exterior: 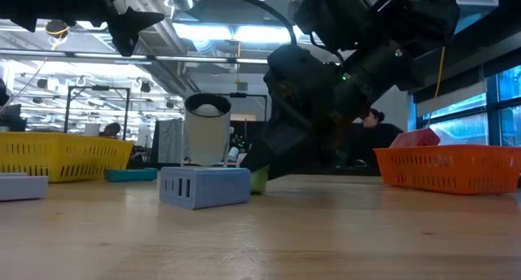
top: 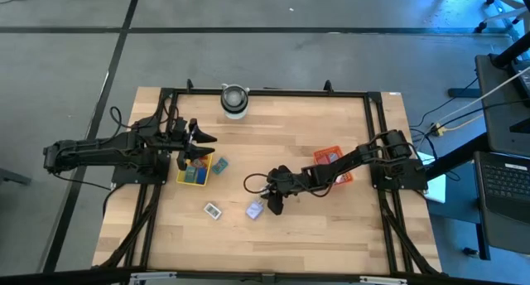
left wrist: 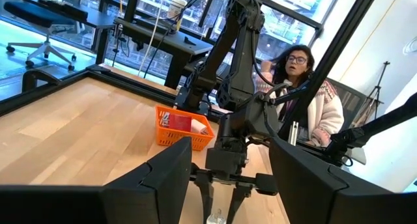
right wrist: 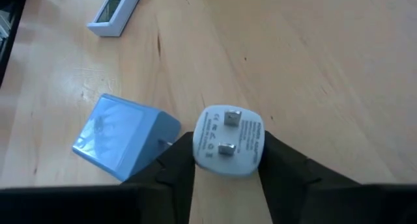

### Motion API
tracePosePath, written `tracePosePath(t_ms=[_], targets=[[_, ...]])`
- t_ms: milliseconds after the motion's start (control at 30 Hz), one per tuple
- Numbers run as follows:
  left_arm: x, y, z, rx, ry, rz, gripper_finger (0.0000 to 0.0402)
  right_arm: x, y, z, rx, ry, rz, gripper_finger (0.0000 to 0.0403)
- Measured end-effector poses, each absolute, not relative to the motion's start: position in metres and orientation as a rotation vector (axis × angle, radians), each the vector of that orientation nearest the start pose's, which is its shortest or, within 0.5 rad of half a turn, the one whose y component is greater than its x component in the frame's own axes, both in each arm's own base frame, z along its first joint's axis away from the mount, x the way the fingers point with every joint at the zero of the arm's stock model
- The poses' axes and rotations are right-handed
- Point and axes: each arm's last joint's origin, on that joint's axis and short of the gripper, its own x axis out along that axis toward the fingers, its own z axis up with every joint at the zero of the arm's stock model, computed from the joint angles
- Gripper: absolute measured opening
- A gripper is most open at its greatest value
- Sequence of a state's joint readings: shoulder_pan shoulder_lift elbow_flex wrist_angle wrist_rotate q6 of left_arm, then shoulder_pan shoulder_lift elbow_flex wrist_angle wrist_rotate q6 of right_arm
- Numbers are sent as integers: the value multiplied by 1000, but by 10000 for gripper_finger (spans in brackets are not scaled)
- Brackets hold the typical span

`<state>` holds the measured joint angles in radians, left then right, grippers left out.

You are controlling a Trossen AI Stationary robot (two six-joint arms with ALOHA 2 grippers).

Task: Pick & Place Office items
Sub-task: Put the green charger adapter into the orange basket

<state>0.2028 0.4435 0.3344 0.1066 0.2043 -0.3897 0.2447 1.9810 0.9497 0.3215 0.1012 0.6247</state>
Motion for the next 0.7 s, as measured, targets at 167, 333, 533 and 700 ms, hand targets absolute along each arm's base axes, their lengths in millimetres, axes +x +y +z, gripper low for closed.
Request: tracePosePath(t_ms=[167, 333, 533, 700], targets=[[126, 20, 250, -391, 3, -3, 201, 365, 88, 103, 476, 717, -85, 136], [126, 20, 250, -391, 4, -8, 202, 365, 88, 103, 474, 720, -86, 136], [126, 20, 250, -391, 4, -8, 201, 365, 87, 105, 475, 721, -85, 136], [126, 20, 251, -388, -9, -11, 202, 361, 75, 122, 455, 722, -97, 133]])
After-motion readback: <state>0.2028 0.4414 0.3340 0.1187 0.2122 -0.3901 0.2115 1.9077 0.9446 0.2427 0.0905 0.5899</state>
